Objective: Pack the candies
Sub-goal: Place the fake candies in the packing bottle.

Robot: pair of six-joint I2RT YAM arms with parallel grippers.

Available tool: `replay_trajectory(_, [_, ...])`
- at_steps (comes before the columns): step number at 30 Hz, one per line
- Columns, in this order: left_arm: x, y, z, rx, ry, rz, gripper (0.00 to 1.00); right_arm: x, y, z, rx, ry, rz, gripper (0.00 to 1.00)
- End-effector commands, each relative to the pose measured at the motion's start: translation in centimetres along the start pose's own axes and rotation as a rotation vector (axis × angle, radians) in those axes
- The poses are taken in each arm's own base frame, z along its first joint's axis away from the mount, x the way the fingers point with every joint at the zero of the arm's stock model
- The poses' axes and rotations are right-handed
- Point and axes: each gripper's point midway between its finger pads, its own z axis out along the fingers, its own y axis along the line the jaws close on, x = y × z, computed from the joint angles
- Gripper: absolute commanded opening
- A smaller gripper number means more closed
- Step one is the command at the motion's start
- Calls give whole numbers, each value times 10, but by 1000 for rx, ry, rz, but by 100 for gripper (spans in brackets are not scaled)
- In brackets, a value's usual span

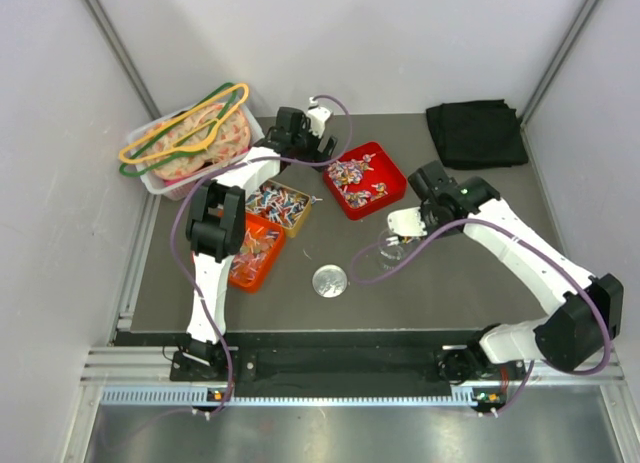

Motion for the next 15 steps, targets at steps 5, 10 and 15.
replay_trajectory(5, [-45,8,-23,-21,-114,14,99,-2,-19,-18,60,63,-69,0])
replay_trajectory(10, [-46,8,-24,-21,-117,12,99,-4,-21,-20,63,92,-108,0])
replay_trajectory(15, [-45,8,-23,-18,-120,14,99,-2,-27,-24,83,131,-142,0])
